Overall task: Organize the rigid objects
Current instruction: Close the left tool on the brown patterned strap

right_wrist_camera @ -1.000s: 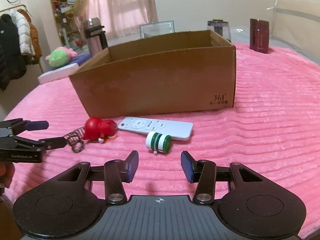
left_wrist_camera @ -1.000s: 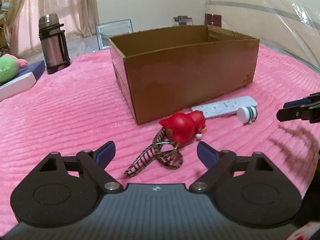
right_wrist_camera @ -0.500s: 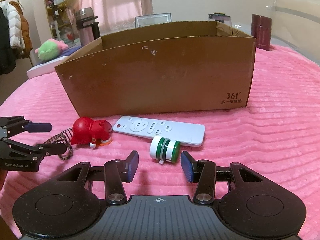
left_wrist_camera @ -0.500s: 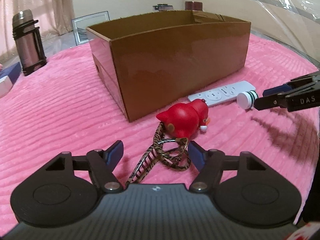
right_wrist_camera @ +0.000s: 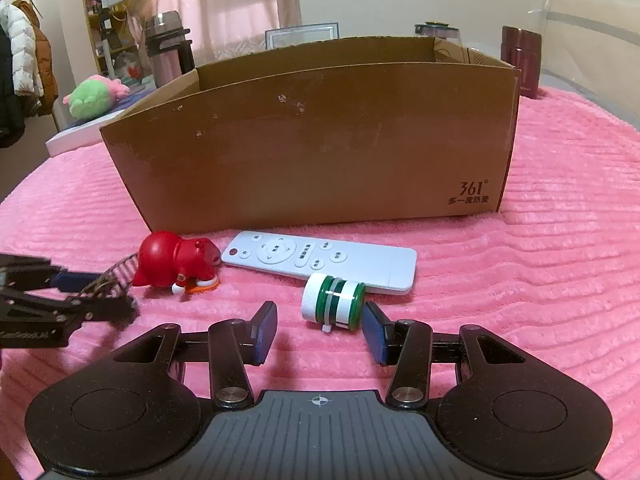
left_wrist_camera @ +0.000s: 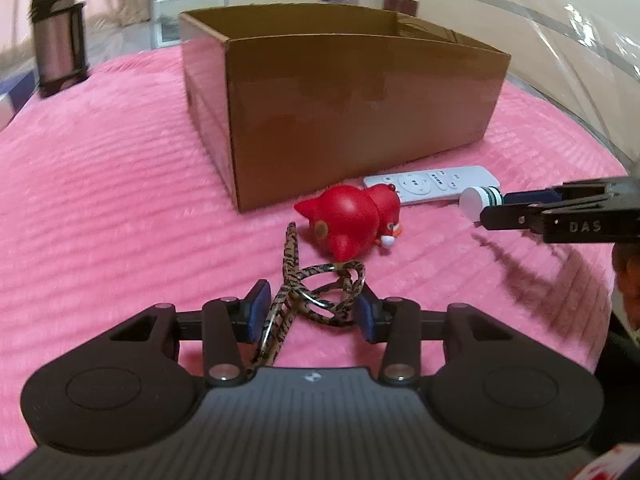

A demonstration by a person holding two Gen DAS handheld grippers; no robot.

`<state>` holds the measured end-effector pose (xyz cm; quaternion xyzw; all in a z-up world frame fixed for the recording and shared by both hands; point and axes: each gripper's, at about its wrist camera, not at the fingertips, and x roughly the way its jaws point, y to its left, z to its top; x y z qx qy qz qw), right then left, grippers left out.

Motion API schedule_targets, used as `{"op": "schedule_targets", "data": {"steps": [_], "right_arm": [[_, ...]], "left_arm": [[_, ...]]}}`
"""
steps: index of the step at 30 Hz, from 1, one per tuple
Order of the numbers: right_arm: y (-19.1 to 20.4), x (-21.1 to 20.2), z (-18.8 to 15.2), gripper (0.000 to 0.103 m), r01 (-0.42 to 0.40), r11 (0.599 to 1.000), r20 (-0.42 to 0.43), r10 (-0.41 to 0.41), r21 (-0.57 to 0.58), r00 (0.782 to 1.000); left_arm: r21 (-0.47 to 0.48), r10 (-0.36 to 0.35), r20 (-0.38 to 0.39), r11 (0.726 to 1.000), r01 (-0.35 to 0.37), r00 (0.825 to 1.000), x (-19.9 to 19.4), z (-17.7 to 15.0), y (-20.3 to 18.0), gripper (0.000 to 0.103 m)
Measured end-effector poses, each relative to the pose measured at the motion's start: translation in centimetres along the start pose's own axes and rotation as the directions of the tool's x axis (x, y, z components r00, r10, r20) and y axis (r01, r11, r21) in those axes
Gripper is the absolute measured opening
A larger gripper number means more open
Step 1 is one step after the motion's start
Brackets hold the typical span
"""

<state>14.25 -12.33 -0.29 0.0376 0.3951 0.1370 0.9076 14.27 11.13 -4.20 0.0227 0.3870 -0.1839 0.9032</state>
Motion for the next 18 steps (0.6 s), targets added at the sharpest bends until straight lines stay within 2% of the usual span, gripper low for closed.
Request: {"op": "schedule_targets", "data": {"steps": [6, 12, 18], "right_arm": [[0.1, 0.2, -0.2, 0.044, 0.004, 1.0, 0.004, -0.004, -0.002, 1.0], [0.3, 0.7, 0.0, 0.044, 0.032, 0.999, 0.014, -0.032, -0.007, 0.999], [0.6, 1.4, 0.3, 0.044, 0.052, 0.999, 0.02, -0.052, -0.009, 0.998]], "left_arm": [[-0.078, 0.054, 0.005, 0.996, -0.054, 0.999, -0.9, -0.8, -0.9, 0.038], [-0.078, 0.103, 0.024, 0.992, -0.101, 0.994, -0.7, -1.1, -1.8, 0.038], [-0.086, 0.109, 0.031, 0.991, -0.106, 0.994, -0.3, -1.0, -1.9, 0.038]]}}
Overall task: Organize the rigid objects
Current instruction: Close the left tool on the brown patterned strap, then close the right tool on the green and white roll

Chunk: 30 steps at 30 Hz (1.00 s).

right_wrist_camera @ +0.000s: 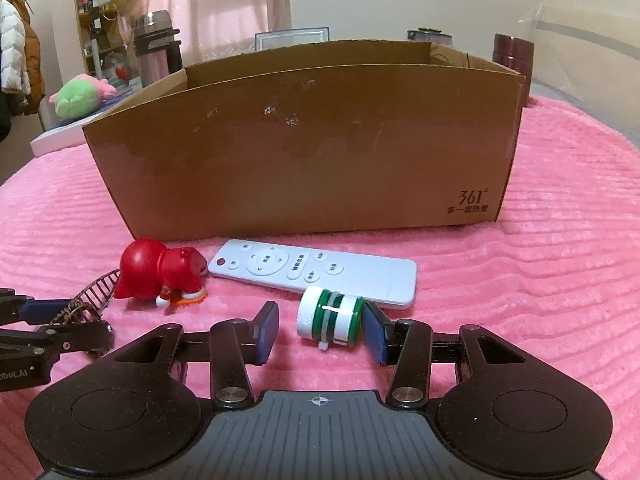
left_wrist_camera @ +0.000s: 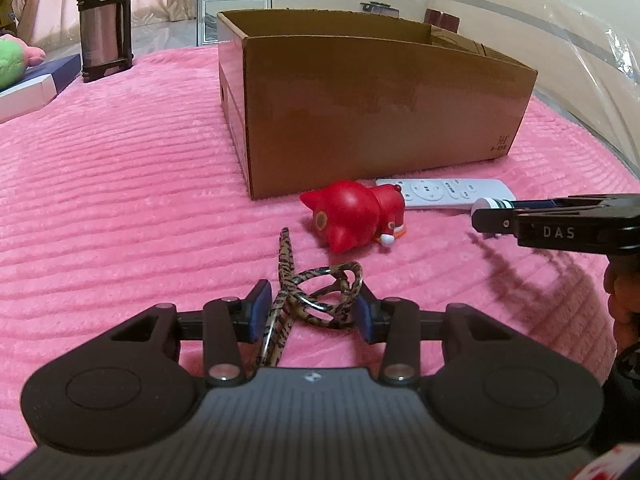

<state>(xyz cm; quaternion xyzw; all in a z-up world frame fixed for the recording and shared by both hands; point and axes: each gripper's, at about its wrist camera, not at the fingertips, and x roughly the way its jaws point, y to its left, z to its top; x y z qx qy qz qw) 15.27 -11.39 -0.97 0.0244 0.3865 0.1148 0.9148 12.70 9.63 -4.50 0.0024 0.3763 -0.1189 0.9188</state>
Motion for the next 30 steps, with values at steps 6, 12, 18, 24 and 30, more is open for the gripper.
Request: {"op": "schedule_targets", "data": {"steps": [6, 12, 18, 24, 30], "right_arm": [[-0.2, -0.2, -0.1, 0.029, 0.002, 1.0, 0.001, -0.002, 0.012, 1.0], [-0.6, -0.9, -0.2, 0.029, -0.025, 1.0, -0.004, 0.025, 0.013, 1.0], [-0.4, -2.5, -0.7, 0.029, -0.092, 0.996, 0.0, 0.092, 0.001, 0.996], [-0.6, -4.1, -1.2, 0.029, -0.114, 0.993, 0.007, 0.114, -0.007, 0.993], [-0.7, -6.2, -1.0, 0.029, -0.138, 0.99, 0.033, 0.139, -0.026, 0.99]], "left_arm": [[0.015, 0.012, 0.01, 1.0, -0.012, 1.0, 0.2, 0.0, -0.3, 0.038], [-0.002, 0.021, 0.002, 1.0, -0.021, 1.0, -0.1, 0.0, -0.6, 0.037], [-0.031, 0.031, -0.001, 0.999, -0.031, 1.0, -1.3, -0.6, -1.1, 0.035], [-0.055, 0.039, 0.003, 0.998, -0.039, 0.999, -2.9, -1.0, -2.0, 0.035], [-0.089, 0.045, 0.026, 0.995, -0.042, 0.999, -5.0, -0.7, -3.3, 0.035]]}}
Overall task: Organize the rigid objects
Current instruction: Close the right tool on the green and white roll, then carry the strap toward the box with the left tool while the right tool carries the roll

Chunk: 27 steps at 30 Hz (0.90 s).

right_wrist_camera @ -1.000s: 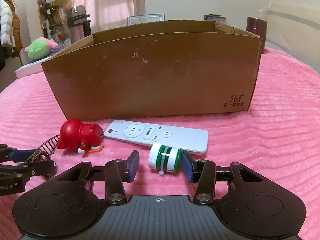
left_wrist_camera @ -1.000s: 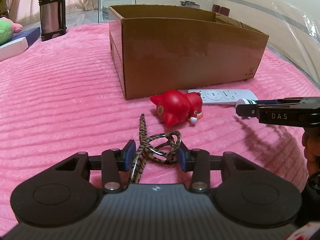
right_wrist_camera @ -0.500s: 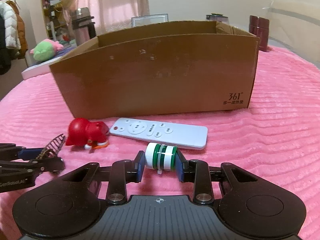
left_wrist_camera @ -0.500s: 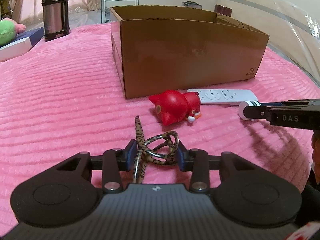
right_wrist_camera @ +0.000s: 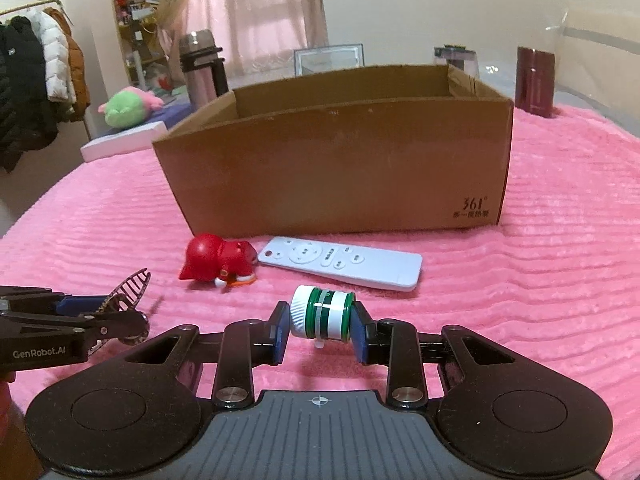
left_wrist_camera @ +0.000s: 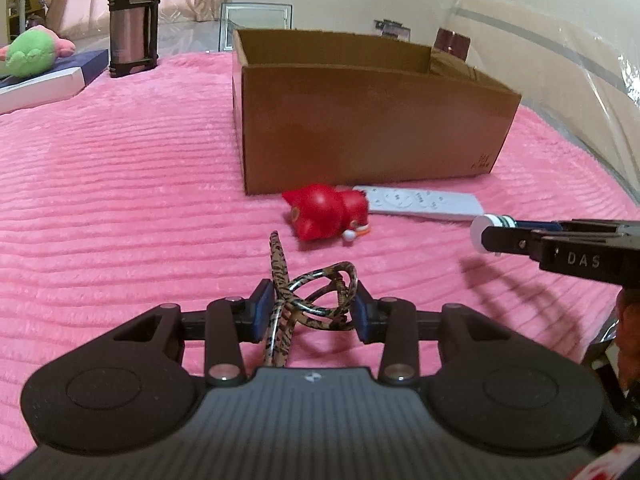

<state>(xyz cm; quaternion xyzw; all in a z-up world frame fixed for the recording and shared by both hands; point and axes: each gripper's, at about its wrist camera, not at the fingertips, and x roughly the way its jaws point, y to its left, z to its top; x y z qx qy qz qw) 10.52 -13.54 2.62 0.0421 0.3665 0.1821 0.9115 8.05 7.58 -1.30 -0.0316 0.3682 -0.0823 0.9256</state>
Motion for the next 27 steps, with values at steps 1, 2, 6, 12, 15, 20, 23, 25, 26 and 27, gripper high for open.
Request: {"op": "schedule_targets", "data": {"steps": [1, 2, 6, 12, 15, 20, 23, 25, 26, 27], "right_arm": [[0.0, -0.3, 0.1, 0.029, -0.003, 1.0, 0.004, 0.003, -0.003, 1.0], [0.0, -0.6, 0.1, 0.029, -0.006, 1.0, 0.008, 0.006, -0.006, 1.0], [-0.1, -1.7, 0.3, 0.029, -0.014, 1.0, 0.023, 0.014, -0.015, 1.0], [-0.8, -3.0, 0.5, 0.029, -0.008, 1.0, 0.039, 0.009, -0.022, 0.999], [-1.4, -3.5, 0.4, 0.029, -0.004, 1.0, 0.044, 0.004, -0.015, 0.999], [-2.4, -4.2, 0.2, 0.029, 0.001, 1.0, 0.048, -0.001, -0.005, 0.999], [-3.0, -4.6, 0.2, 0.029, 0.005, 1.0, 0.055, -0.005, 0.003, 0.998], [-3.4, -4.7, 0.4, 0.029, 0.007, 1.0, 0.058, -0.007, 0.009, 0.998], [-3.6, -4.8, 0.5, 0.029, 0.007, 1.0, 0.06, -0.008, 0.011, 0.998], [-3.9, -5.0, 0.6, 0.029, 0.006, 1.0, 0.064, -0.007, 0.012, 0.998]], "left_arm": [[-0.003, 0.001, 0.005, 1.0, -0.001, 1.0, -0.3, 0.1, -0.3, 0.035], [-0.005, 0.001, 0.009, 1.0, -0.001, 1.0, -0.6, 0.2, -0.6, 0.035], [-0.006, -0.001, 0.024, 1.0, 0.001, 1.0, -1.7, 0.6, -1.7, 0.035], [0.008, -0.008, 0.035, 1.0, 0.008, 0.999, -2.4, 1.0, -3.2, 0.035], [0.014, -0.014, 0.037, 1.0, 0.013, 0.999, -2.6, 1.2, -3.8, 0.035], [0.027, -0.023, 0.04, 0.999, 0.022, 0.999, -2.8, 1.6, -4.9, 0.035], [0.027, -0.039, 0.044, 0.999, 0.038, 0.998, -2.9, 1.9, -5.3, 0.035], [0.029, -0.053, 0.046, 0.998, 0.052, 0.998, -3.0, 2.2, -5.7, 0.035], [0.034, -0.057, 0.047, 0.998, 0.055, 0.997, -3.0, 2.4, -5.9, 0.035], [0.041, -0.06, 0.049, 0.997, 0.058, 0.997, -3.1, 2.7, -6.1, 0.035]]}}
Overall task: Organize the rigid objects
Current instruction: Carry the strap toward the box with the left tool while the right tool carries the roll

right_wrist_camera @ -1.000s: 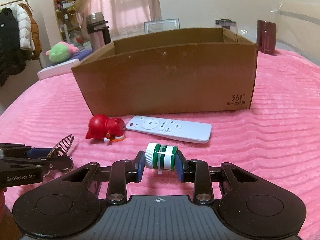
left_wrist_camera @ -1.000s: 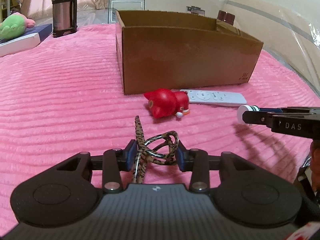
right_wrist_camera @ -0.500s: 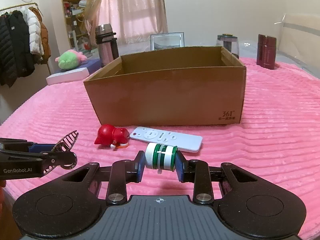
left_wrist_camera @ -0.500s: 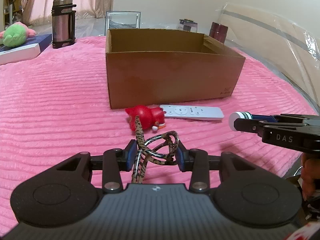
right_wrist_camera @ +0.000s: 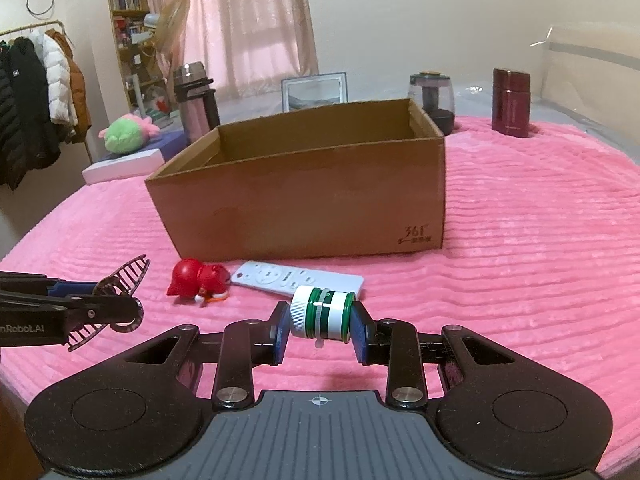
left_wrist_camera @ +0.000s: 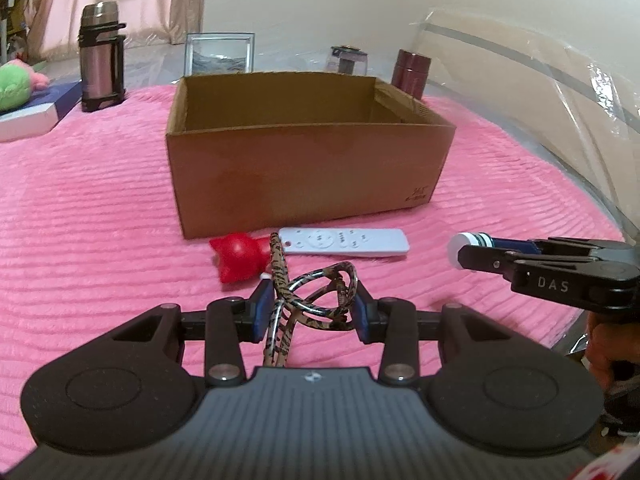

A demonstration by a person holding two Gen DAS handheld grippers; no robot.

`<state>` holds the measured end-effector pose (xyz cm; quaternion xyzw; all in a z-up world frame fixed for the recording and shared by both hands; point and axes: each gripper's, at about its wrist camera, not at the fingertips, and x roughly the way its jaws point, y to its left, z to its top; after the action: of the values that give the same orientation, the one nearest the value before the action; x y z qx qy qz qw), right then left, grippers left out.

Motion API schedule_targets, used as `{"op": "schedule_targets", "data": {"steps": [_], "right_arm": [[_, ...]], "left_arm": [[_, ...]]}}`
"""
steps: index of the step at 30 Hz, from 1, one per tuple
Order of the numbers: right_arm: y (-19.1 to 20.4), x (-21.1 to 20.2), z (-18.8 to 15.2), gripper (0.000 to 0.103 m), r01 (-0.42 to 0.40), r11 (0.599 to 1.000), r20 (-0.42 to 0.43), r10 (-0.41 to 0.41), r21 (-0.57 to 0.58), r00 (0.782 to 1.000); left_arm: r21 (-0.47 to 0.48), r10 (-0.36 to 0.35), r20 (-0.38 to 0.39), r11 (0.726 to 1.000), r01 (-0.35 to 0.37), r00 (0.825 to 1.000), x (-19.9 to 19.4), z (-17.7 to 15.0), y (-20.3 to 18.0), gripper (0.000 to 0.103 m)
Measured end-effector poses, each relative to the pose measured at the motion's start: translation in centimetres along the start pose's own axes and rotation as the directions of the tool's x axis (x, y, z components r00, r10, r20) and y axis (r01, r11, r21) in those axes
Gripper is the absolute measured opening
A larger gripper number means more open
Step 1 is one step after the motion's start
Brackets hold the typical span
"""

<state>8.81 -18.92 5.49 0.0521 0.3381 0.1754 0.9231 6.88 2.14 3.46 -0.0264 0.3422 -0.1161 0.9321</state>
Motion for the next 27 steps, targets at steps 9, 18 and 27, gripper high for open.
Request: {"op": "schedule_targets", "data": {"steps": [9, 18, 27], "right_arm": [[-2.4, -1.2, 3.7, 0.029, -0.014, 1.0, 0.073, 0.016, -0.021, 0.997], [-3.5, -0.3, 11.7, 0.029, -0.1, 0.968, 0.095, 0.125, -0.231, 0.988], [-3.6, 4.9, 19.5, 0.029, -0.172, 0.881, -0.057, 0.164, -0.441, 0.985]], "left_arm": [[0.081, -0.044, 0.052, 0.996, 0.04, 0.998, -0.3, 4.5, -1.0, 0.035], [0.23, -0.08, 0.087, 0.972, 0.058, 0.993, 0.4, 13.2, -0.5, 0.035], [0.341, -0.051, 0.009, 0.939, 0.045, 0.999, 4.4, 20.8, 1.1, 0.035]]}}
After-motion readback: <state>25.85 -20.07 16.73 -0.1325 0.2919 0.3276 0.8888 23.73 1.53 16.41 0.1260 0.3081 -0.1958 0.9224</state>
